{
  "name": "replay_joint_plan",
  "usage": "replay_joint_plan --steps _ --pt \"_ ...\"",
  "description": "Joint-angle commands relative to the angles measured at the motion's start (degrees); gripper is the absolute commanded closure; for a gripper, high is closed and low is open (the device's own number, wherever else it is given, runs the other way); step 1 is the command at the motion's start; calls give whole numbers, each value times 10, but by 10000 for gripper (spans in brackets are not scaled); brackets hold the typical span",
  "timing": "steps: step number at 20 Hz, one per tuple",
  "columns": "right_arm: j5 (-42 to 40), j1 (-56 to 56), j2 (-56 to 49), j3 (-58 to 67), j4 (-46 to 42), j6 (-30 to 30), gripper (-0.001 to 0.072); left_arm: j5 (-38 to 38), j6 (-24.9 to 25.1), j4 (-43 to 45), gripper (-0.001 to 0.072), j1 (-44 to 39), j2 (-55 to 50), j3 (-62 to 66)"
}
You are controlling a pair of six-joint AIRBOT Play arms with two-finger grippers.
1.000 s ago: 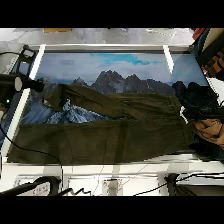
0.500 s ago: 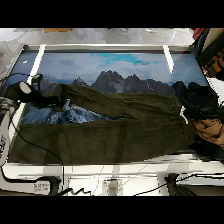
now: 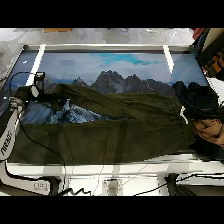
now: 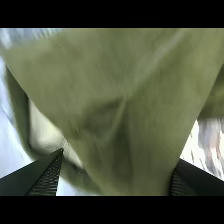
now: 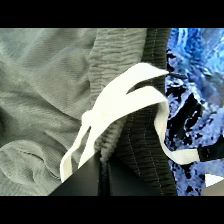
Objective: Fold the clothes and pants, and hang the long-sleeved shirts on hangers.
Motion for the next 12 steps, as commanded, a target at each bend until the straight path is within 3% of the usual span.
replay_joint_plan --steps 1,2,5,8,12 --pt "0 0 0 0 0 1 678 94 -4 33 11 -2 -9 0" --pt "0 0 0 0 0 1 678 96 -4 32 17 -3 -14 0" --pt "-2 0 0 0 0 1 678 73 -4 33 184 -7 -31 0" --pt "-5 0 0 0 0 2 678 73 -1 34 692 -8 -35 2" --pt "-24 0 0 0 -3 2 678 62 2 119 691 3 -24 67"
